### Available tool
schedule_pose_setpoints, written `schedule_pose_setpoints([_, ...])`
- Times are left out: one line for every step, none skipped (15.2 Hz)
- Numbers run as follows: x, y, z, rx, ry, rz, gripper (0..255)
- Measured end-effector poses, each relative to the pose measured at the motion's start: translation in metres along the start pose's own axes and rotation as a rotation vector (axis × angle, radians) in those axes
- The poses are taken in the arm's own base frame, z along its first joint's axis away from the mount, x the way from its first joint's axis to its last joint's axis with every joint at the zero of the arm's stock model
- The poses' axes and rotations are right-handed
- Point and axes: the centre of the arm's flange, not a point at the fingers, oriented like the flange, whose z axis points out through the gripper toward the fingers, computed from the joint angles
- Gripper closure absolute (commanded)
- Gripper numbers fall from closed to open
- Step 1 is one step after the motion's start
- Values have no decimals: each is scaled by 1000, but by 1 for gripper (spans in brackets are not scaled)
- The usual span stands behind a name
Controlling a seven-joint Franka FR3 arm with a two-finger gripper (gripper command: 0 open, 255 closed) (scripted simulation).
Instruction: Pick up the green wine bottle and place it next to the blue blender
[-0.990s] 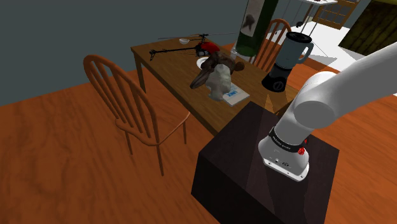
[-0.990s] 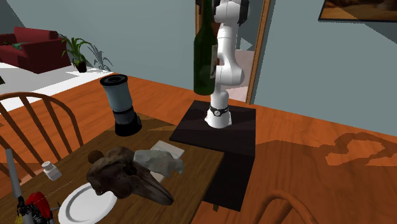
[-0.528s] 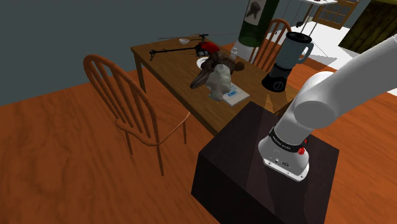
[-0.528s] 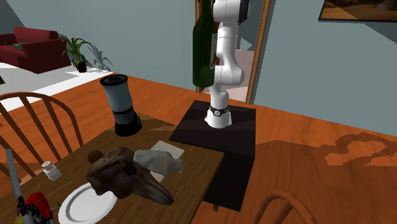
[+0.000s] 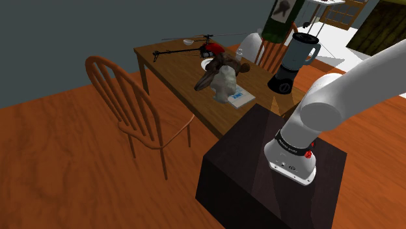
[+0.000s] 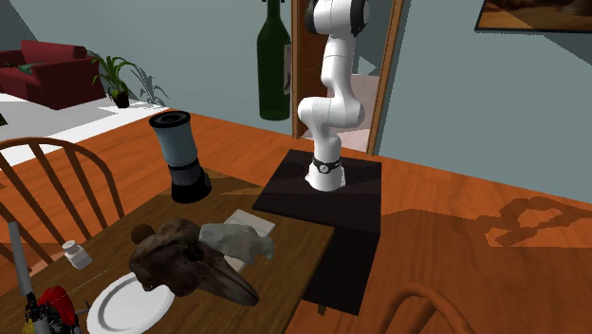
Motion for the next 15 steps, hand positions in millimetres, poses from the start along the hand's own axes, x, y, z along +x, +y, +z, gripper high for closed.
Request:
schedule_pose_setpoints([-8,11,1,0,0,0,255])
schedule_pose_setpoints([-16,23,2,0,0,0,255])
schedule_pose_setpoints([-22,33,1,0,0,0,255])
schedule_pose_setpoints([-30,45,0,0,0,1,255])
schedule_pose_setpoints([-35,56,1,0,0,0,255])
schedule_pose_setpoints([-44,65,4,0,0,0,255])
schedule_pose_setpoints([-50,77,2,0,0,0,255])
schedule_pose_setpoints([-59,87,2,1,0,0,255])
schedule_pose_setpoints([-68,95,2,1,0,0,255])
schedule_pose_setpoints([-74,108,2,0,1,2,255])
schedule_pose_setpoints([-80,120,5,1,0,0,255])
schedule_pose_setpoints([-87,129,4,1,0,0,255])
schedule_pose_setpoints([-94,141,4,1,1,1,255])
schedule_pose_setpoints([-105,152,5,2,0,1,255])
schedule_pose_setpoints([-112,161,5,2,1,1,255])
